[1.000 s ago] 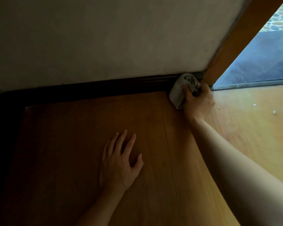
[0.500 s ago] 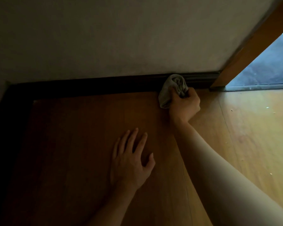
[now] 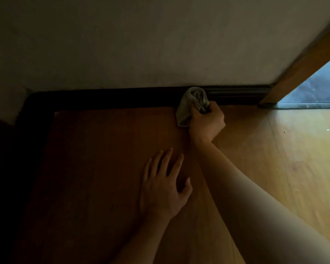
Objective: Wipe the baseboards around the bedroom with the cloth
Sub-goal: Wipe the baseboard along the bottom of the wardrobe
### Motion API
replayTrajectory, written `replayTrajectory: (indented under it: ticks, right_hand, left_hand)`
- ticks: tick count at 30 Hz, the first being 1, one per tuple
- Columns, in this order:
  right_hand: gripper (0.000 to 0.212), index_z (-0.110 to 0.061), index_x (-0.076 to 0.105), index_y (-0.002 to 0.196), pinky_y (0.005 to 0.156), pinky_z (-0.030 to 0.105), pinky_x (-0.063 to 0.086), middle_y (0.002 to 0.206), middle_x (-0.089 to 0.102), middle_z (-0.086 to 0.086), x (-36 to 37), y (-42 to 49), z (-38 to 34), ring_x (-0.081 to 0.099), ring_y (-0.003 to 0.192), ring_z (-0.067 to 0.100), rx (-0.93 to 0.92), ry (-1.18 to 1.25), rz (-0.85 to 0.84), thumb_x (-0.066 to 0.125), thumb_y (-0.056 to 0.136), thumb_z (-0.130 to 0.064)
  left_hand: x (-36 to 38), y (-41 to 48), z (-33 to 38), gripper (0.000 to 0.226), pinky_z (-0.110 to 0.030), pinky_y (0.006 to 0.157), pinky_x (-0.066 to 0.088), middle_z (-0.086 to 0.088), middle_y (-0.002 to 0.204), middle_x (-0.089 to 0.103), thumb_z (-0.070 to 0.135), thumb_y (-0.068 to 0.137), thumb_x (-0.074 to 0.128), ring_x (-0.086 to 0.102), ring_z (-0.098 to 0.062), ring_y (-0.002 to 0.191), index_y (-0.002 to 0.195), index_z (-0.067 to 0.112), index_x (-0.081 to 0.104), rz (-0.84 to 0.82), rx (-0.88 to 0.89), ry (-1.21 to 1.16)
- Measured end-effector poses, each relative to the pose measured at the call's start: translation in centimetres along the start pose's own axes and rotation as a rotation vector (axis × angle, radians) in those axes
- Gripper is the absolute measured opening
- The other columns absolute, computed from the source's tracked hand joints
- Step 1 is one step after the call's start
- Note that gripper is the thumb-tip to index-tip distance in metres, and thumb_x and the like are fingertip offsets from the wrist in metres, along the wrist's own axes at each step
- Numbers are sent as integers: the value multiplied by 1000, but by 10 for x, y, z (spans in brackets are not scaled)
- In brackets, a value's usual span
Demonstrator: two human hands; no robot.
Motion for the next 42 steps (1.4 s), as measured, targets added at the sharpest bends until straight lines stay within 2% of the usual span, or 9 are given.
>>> replayTrajectory:
  ticks: [5, 10, 15, 18, 24, 27, 31, 36, 42]
  right_hand:
    - [17, -15, 64, 81, 61, 25, 43, 80, 69, 0, 9, 1, -13, 64, 78, 18, -120, -76, -156, 76, 84, -27]
    - [29, -12, 68, 90, 75, 38, 54, 92, 71, 3, -18, 23, -14, 66, 86, 21, -183, -67, -117, 74, 85, -40]
    - [26, -20, 75, 102, 68, 8, 44, 91, 69, -9, -66, 60, 0, 64, 85, 6, -110, -62, -40, 78, 83, -38]
    - [24, -24, 72, 93, 78, 28, 55, 87, 70, -7, -95, 77, 19, 67, 85, 12, -17, -6, 76, 78, 80, -44]
    - [24, -19, 68, 89, 65, 11, 44, 89, 69, -6, -75, 72, 12, 63, 83, 8, -76, -34, -49, 82, 80, -37]
    - [29, -20, 72, 94, 77, 29, 53, 93, 73, -4, -99, 89, 26, 67, 88, 15, 6, -41, 0, 81, 78, -42]
    - [24, -22, 65, 85, 69, 25, 44, 86, 66, -4, -115, 95, 25, 61, 81, 14, -4, -23, 63, 81, 80, -40]
    - [29, -19, 70, 94, 73, 28, 50, 92, 69, -5, -112, 98, 21, 62, 84, 12, -24, -70, -13, 81, 80, -42]
    - [27, -25, 66, 85, 80, 41, 57, 85, 69, -5, -135, 115, 30, 67, 84, 17, 8, -57, 28, 83, 75, -43]
  left_hand:
    - [-1, 1, 0, 63, -48, 120, 23, -1, 159, 39, 61, 92, 39, 34, -25, 147, 150, 37, 42, -18, -16, -3]
    - [2, 18, 37, 59, -50, 121, 27, 1, 158, 40, 56, 93, 43, 36, -22, 146, 149, 37, 45, -20, 38, -81]
    - [5, 17, 42, 58, -51, 122, 22, 2, 161, 36, 56, 95, 42, 30, -23, 149, 150, 38, 42, -23, 33, -45]
    - [6, 18, 43, 59, -52, 121, 24, 2, 161, 35, 57, 95, 40, 29, -23, 149, 152, 40, 39, -35, 35, -16]
    - [8, 17, 42, 59, -54, 120, 26, 2, 161, 36, 56, 95, 39, 30, -24, 149, 152, 39, 39, -47, 31, 3]
    - [10, 17, 43, 60, -53, 121, 24, 1, 162, 35, 56, 95, 39, 30, -24, 149, 153, 39, 38, -46, 35, 14]
    - [8, 17, 44, 60, -54, 120, 25, 0, 161, 37, 56, 95, 39, 31, -25, 149, 152, 37, 40, -35, 34, 17]
    - [9, 17, 44, 60, -54, 120, 26, -1, 160, 38, 56, 95, 39, 32, -26, 148, 152, 37, 41, -39, 33, 18]
    - [11, 18, 43, 60, -55, 119, 26, -1, 159, 39, 56, 95, 37, 32, -27, 147, 151, 36, 42, -36, 33, 31]
Point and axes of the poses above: each hand's wrist, its own y-axis towards the middle knuckle, its own x-axis out of the palm, z = x × y, the point moved 9 cm from there along y, towards the middle knuckle
